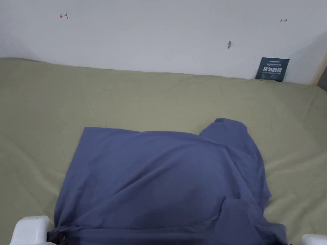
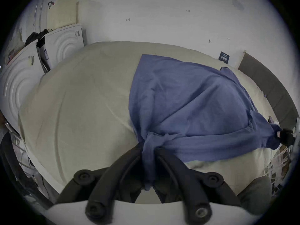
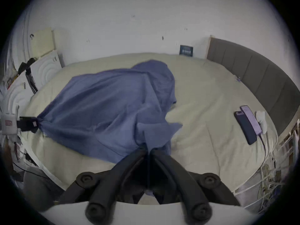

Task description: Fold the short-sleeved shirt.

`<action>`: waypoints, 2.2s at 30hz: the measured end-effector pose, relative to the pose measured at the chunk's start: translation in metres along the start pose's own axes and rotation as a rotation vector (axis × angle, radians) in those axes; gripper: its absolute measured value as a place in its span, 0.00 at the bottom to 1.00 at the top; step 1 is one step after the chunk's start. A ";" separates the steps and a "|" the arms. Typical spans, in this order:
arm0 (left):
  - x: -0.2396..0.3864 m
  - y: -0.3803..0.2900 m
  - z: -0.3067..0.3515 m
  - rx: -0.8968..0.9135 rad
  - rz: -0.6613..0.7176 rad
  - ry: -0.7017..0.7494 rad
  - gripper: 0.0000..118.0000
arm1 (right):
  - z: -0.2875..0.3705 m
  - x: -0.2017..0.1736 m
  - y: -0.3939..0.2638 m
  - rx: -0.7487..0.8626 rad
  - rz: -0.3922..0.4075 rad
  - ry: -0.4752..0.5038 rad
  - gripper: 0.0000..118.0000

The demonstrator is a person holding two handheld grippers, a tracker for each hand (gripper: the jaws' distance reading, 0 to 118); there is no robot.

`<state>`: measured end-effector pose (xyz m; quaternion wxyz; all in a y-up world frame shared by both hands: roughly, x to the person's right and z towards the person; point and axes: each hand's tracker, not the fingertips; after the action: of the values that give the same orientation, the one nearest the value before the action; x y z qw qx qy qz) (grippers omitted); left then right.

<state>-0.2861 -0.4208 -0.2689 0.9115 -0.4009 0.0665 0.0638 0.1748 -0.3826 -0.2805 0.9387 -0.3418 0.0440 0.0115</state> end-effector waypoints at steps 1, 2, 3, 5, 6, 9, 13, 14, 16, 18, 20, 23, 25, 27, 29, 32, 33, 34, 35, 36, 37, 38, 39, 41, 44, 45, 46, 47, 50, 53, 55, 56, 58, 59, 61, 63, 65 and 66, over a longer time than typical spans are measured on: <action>0.000 0.001 0.001 0.005 -0.011 -0.004 0.05 | 0.003 0.002 0.001 0.007 0.000 -0.005 0.01; 0.001 0.002 0.003 0.007 -0.021 -0.007 0.05 | 0.003 0.002 0.005 0.016 0.009 -0.014 0.01; 0.002 0.004 0.005 0.012 -0.032 -0.007 0.05 | 0.003 0.002 0.008 0.032 0.017 -0.018 0.01; 0.003 0.011 0.008 0.022 -0.047 -0.009 0.05 | 0.006 0.005 0.015 0.062 0.038 -0.026 0.01; 0.003 0.015 0.010 0.030 -0.057 -0.011 0.05 | 0.003 0.006 0.020 0.066 0.044 -0.018 0.01; 0.005 0.032 0.009 0.039 -0.110 -0.018 0.05 | -0.004 0.009 0.035 0.096 0.081 -0.012 0.01; 0.004 0.062 0.000 0.032 -0.171 -0.021 0.05 | -0.019 0.012 0.064 0.151 0.148 -0.003 0.01; 0.003 0.071 -0.003 0.021 -0.187 -0.026 0.05 | -0.024 0.012 0.073 0.159 0.167 -0.009 0.01; 0.003 0.088 -0.011 0.018 -0.222 -0.030 0.05 | -0.037 0.014 0.090 0.166 0.181 0.004 0.01; 0.004 0.106 -0.019 0.006 -0.255 -0.031 0.05 | -0.052 0.018 0.107 0.167 0.201 0.008 0.01; 0.005 0.124 -0.030 -0.013 -0.266 -0.045 0.05 | -0.068 0.020 0.120 0.161 0.216 0.019 0.01; 0.006 0.144 -0.051 -0.044 -0.293 -0.062 0.05 | -0.095 0.022 0.135 0.125 0.247 0.027 0.01; 0.006 0.154 -0.069 -0.118 -0.290 -0.077 0.05 | -0.115 0.025 0.142 0.071 0.245 0.043 0.01; 0.005 0.160 -0.087 -0.150 -0.302 -0.092 0.05 | -0.132 0.028 0.143 0.026 0.221 0.058 0.01; 0.003 0.160 -0.096 -0.141 -0.307 -0.110 0.05 | -0.146 0.031 0.143 0.014 0.208 0.064 0.01; -0.004 0.159 -0.098 -0.074 -0.216 -0.165 0.38 | -0.152 0.037 0.140 -0.001 0.156 0.125 0.17; -0.009 0.159 -0.097 -0.060 -0.148 -0.189 0.62 | -0.150 0.039 0.139 0.015 0.105 0.152 0.44; -0.013 0.159 -0.093 -0.032 -0.091 -0.226 0.73 | -0.145 0.042 0.137 0.045 0.054 0.173 0.70; -0.018 0.159 -0.087 0.000 -0.037 -0.243 0.73 | -0.137 0.044 0.136 0.084 0.004 0.197 0.74; -0.019 0.157 -0.077 0.023 -0.011 -0.233 0.73 | -0.127 0.044 0.136 0.098 -0.021 0.195 0.74; -0.020 0.155 -0.068 0.048 -0.006 -0.225 0.73 | -0.115 0.041 0.136 0.127 -0.031 0.171 0.73; -0.020 0.151 -0.056 0.084 0.000 -0.218 0.73 | -0.102 0.039 0.133 0.155 -0.037 0.168 0.73; -0.020 0.144 -0.044 0.119 0.005 -0.215 0.73 | -0.090 0.036 0.131 0.167 -0.047 0.161 0.73; -0.018 0.125 -0.018 0.181 0.047 -0.194 0.73 | -0.060 0.025 0.120 0.205 -0.085 0.175 0.73; -0.016 0.085 0.009 0.197 0.076 -0.200 0.56 | -0.028 0.012 0.089 0.193 -0.120 0.207 0.60; -0.012 0.065 0.016 0.195 0.074 -0.194 0.26 | -0.020 0.007 0.077 0.193 -0.114 0.204 0.28; -0.008 0.050 0.020 0.189 0.068 -0.189 0.00 | -0.014 0.000 0.065 0.197 -0.111 0.176 0.00; -0.002 0.032 0.023 0.174 0.050 -0.145 0.00 | -0.006 -0.004 0.056 0.244 -0.100 0.072 0.00; 0.005 0.000 0.024 0.092 0.064 -0.200 0.00 | -0.002 -0.015 0.030 0.127 -0.097 0.149 0.00; 0.010 -0.003 0.007 0.035 0.012 -0.152 0.00 | -0.011 -0.015 0.011 0.066 -0.075 0.143 0.00; 0.010 0.007 -0.001 0.049 0.034 -0.155 0.00 | -0.012 -0.015 0.010 0.074 -0.071 0.129 0.00; 0.007 0.019 -0.008 0.057 0.060 -0.154 0.00 | -0.014 -0.012 0.010 0.078 -0.075 0.132 0.00; 0.006 0.037 -0.024 0.075 0.059 -0.145 0.00 | -0.017 -0.007 0.012 0.082 -0.087 0.130 0.00; 0.005 0.048 -0.035 0.074 0.016 -0.104 0.00 | -0.018 -0.005 0.014 0.083 -0.088 0.120 0.00; 0.002 0.067 -0.054 0.085 -0.069 -0.066 0.01 | -0.020 0.001 0.020 0.083 -0.090 0.116 0.00; -0.003 0.082 -0.072 0.105 -0.107 -0.026 0.30 | -0.019 0.006 0.023 0.099 -0.087 0.112 0.00; -0.007 0.096 -0.092 0.077 -0.117 -0.033 0.70 | -0.019 0.010 0.026 0.102 -0.083 0.105 0.00; -0.010 0.102 -0.102 0.069 -0.130 -0.031 0.72 | -0.019 0.014 0.027 0.102 -0.084 0.103 0.00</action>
<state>-0.3199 -0.4283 -0.4093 0.9279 -0.3718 0.0284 0.0081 0.1856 -0.3740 -0.3133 0.9510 -0.2954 0.0783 -0.0478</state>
